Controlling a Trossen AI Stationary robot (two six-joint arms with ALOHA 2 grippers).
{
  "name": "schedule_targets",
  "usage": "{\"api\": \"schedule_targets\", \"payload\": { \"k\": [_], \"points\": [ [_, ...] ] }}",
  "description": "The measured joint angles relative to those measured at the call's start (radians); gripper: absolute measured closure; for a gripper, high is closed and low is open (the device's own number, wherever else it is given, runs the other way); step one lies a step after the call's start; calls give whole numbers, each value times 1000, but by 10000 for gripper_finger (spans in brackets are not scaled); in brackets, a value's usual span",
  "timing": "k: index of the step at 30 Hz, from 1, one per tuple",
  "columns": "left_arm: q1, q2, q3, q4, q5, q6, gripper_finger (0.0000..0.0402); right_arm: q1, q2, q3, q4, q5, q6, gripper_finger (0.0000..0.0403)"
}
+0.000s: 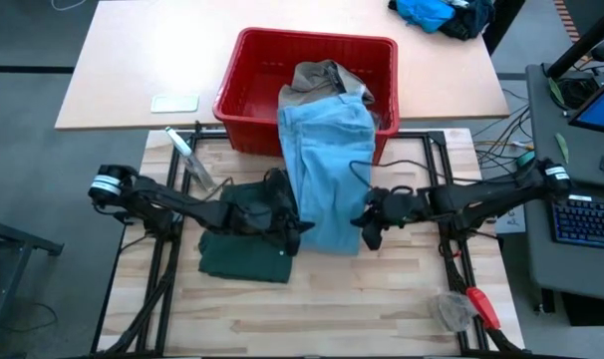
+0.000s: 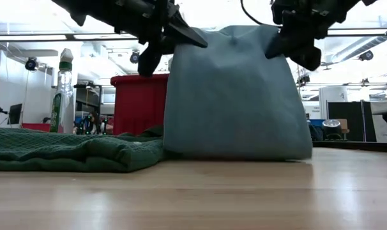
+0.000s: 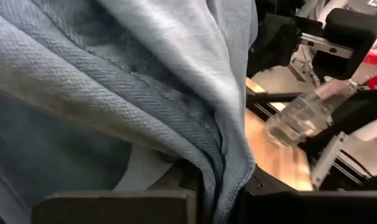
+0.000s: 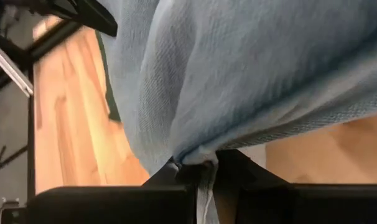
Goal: Fold Laundry from Bin
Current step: Fold the blue jeans
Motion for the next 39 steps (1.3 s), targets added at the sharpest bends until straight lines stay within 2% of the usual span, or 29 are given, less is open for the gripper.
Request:
{"api": "schedule_targets", "payload": {
  "k": [7, 15, 20, 24, 29, 31, 36, 39],
  "points": [
    [-64, 87, 0, 49, 4, -141, 391, 109, 83, 0, -8, 10, 109, 386],
    [-117, 122, 0, 105, 23, -323, 391, 221, 98, 1, -36, 4, 251, 386],
    [-117, 122, 0, 200, 78, -338, 384, 247, 88, 1, -48, -5, 277, 386],
    [-95, 123, 1, 113, 88, -320, 378, 244, 90, 1, -113, 26, 281, 386],
    [-81, 166, 2, -10, 96, -419, 376, 238, 136, 1, -176, 44, 314, 386],
    [-83, 183, 2, -12, 148, -450, 375, 238, 159, 2, -173, 18, 319, 386],
    [-85, 212, 2, -11, 272, -499, 364, 241, 212, 2, -141, -128, 300, 385],
    [-86, 212, 2, -18, 325, -497, 350, 242, 222, 2, -136, -170, 304, 385]
  ]
}}
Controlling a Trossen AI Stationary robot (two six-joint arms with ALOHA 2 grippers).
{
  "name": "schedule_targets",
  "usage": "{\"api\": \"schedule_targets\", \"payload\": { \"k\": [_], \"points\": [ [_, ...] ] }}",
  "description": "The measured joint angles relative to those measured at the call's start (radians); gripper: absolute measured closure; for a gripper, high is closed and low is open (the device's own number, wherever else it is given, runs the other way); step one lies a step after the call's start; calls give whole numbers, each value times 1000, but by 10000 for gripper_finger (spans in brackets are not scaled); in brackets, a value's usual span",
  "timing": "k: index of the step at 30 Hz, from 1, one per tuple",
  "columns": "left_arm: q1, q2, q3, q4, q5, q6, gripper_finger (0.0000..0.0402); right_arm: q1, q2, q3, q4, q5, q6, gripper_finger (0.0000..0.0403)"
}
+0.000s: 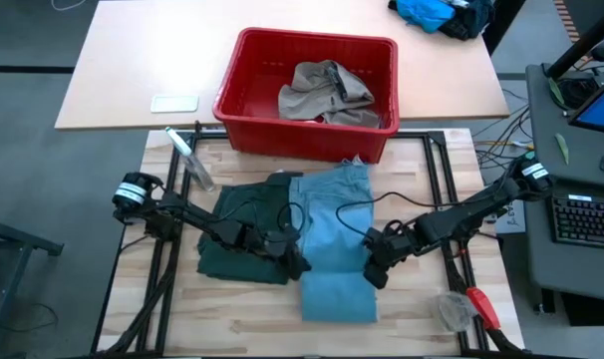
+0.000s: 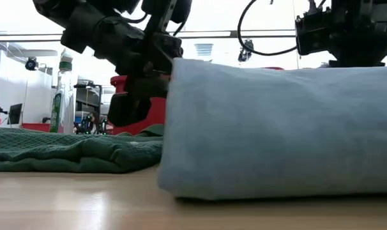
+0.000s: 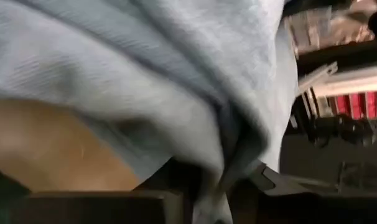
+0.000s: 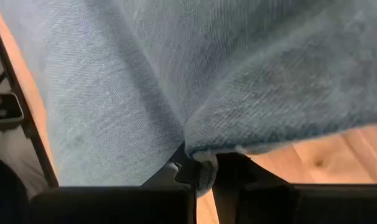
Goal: Fold Laundry from Bin
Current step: Fold the blue jeans
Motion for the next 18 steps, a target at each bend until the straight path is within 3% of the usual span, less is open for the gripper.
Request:
{"api": "schedule_targets", "payload": {
  "k": [4, 9, 13, 16, 18],
  "points": [
    [0, -2, -2, -16, 93, 45, 327, 15, -16, -3, -16, -35, 28, 366],
    [-2, -4, -2, -36, 229, 182, 305, 27, -56, -3, -13, -37, 52, 313],
    [-10, -21, -2, -65, 231, 262, 302, 27, -100, -3, -67, -36, 85, 263],
    [-25, -65, -2, -248, 208, 312, 309, 36, -136, -3, -140, -32, 137, 231],
    [-55, -111, -2, -395, 109, 349, 316, 51, -165, -3, -154, -30, 177, 214]
  ]
}}
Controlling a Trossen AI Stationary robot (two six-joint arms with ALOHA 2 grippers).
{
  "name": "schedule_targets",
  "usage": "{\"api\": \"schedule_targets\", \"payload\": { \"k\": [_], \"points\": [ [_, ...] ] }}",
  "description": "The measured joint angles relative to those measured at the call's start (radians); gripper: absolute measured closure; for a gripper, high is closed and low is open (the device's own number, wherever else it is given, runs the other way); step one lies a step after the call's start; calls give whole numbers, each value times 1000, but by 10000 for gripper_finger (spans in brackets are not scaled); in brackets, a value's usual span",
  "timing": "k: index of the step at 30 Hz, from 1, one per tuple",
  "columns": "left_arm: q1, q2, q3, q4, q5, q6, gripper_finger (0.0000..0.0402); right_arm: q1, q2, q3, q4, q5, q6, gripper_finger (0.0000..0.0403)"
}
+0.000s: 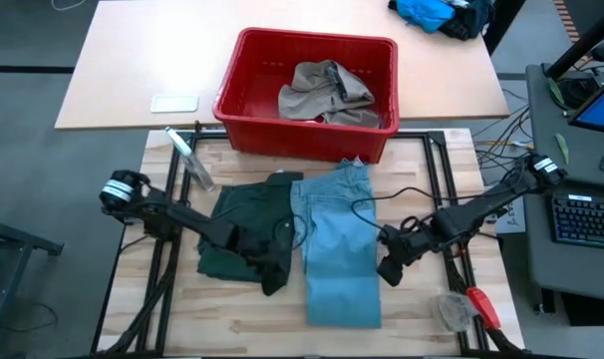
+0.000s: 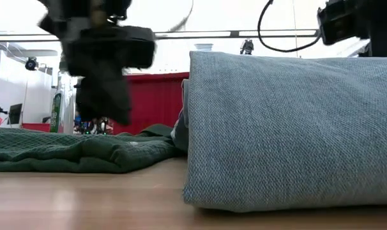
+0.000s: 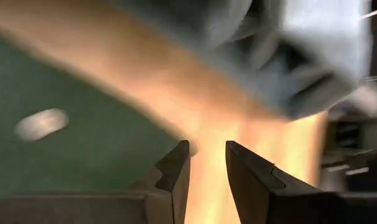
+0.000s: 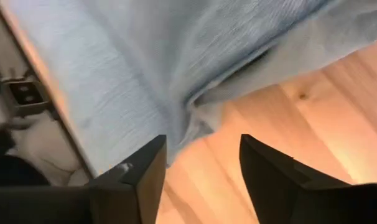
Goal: Fold Laundry from Bin
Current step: Fold the blue jeans
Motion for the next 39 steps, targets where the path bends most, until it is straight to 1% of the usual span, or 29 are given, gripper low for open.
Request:
{"api": "schedule_targets", "payload": {
  "k": [2, 4, 7, 10, 12, 14, 16, 18, 22, 24, 27, 31, 34, 36, 39],
  "points": [
    [-52, -45, 0, -74, -121, 56, 323, 33, -25, 2, 4, 27, 42, 202],
    [-118, -82, 0, -71, -255, 112, 325, 79, -40, 19, 5, 96, 64, 195],
    [-236, -108, 0, 29, -490, 255, 326, 154, -34, 75, 7, 212, 46, 193],
    [-351, -92, 0, 158, -711, 417, 326, 230, 15, 149, 8, 327, -61, 196],
    [-397, -69, 0, 242, -809, 500, 326, 277, 69, 202, 6, 378, -154, 200],
    [-422, -45, 0, 314, -872, 563, 326, 320, 134, 259, 7, 425, -254, 205],
    [-432, -20, 0, 375, -922, 595, 324, 356, 210, 320, -6, 464, -333, 211],
    [-435, 3, 6, 416, -947, 605, 316, 386, 296, 390, -47, 500, -369, 218],
    [-437, 72, 95, 385, -950, 621, 282, 428, 471, 554, -188, 531, -376, 229],
    [-443, 119, 178, 325, -945, 633, 255, 448, 560, 641, -269, 561, -358, 232],
    [-456, 205, 326, 152, -944, 629, 206, 476, 680, 770, -388, 578, -318, 227],
    [-464, 354, 538, -72, -941, 618, 138, 504, 810, 918, -524, 578, -239, 200],
    [-470, 479, 684, -217, -938, 660, 100, 524, 896, 1000, -583, 579, -217, 171],
    [-474, 558, 775, -306, -934, 667, 85, 537, 948, 1045, -612, 578, -214, 150],
    [-475, 660, 916, -431, -940, 648, 78, 551, 1025, 1110, -674, 578, -214, 120]
  ]
}}
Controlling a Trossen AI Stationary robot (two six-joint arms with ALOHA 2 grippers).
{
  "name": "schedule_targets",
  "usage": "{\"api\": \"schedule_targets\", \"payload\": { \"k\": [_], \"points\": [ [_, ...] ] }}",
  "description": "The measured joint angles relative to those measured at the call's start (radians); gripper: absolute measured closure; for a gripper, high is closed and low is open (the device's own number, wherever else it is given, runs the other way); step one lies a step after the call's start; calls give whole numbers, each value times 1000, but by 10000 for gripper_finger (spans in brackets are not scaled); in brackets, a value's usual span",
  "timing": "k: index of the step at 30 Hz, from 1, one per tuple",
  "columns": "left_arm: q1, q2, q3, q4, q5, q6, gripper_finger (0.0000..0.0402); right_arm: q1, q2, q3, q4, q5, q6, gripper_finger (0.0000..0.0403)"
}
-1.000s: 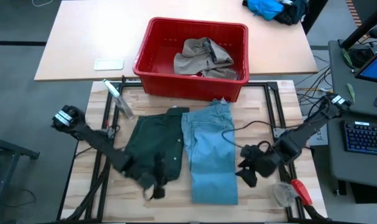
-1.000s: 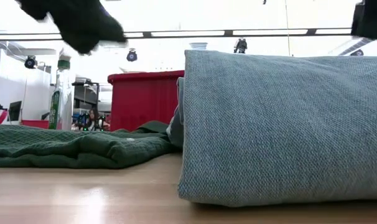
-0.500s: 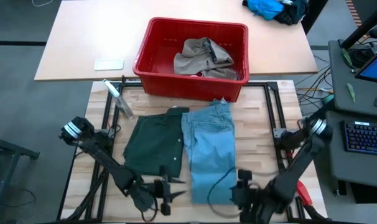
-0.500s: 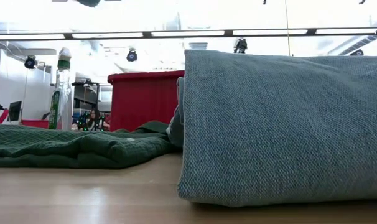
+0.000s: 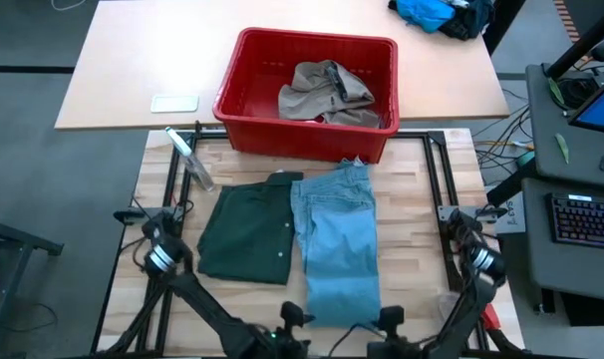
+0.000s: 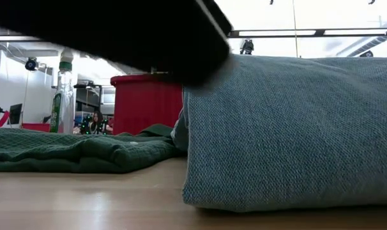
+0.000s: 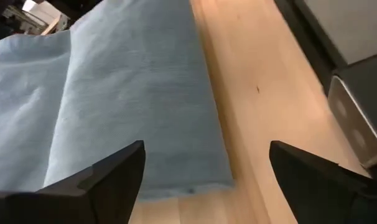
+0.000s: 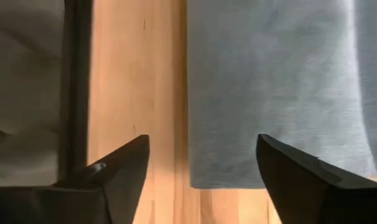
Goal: Fold Laundry from Bin
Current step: Fold the blue jeans
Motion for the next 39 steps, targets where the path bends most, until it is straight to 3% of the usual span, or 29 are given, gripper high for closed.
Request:
{"api": "schedule_targets", "payload": {
  "k": [8, 17, 22, 32, 37, 39],
  "points": [
    [13, 163, 259, -246, -11, -57, 93, 3, 156, 106, -133, 4, 17, 79],
    [35, 207, 250, -290, -21, -138, 122, 2, 184, 43, -133, 53, 52, 88],
    [45, 203, 211, -260, -15, -166, 169, -9, 174, -26, -123, 60, 70, 153],
    [49, 203, 200, -234, -35, -152, 312, -12, 172, -81, -25, 75, 3, 370],
    [49, 201, 199, -226, -36, -152, 387, -12, 168, -57, -25, 75, -1, 387],
    [49, 198, 211, -236, -45, -144, 395, -12, 160, -42, -26, 74, -3, 389]
  ]
}}
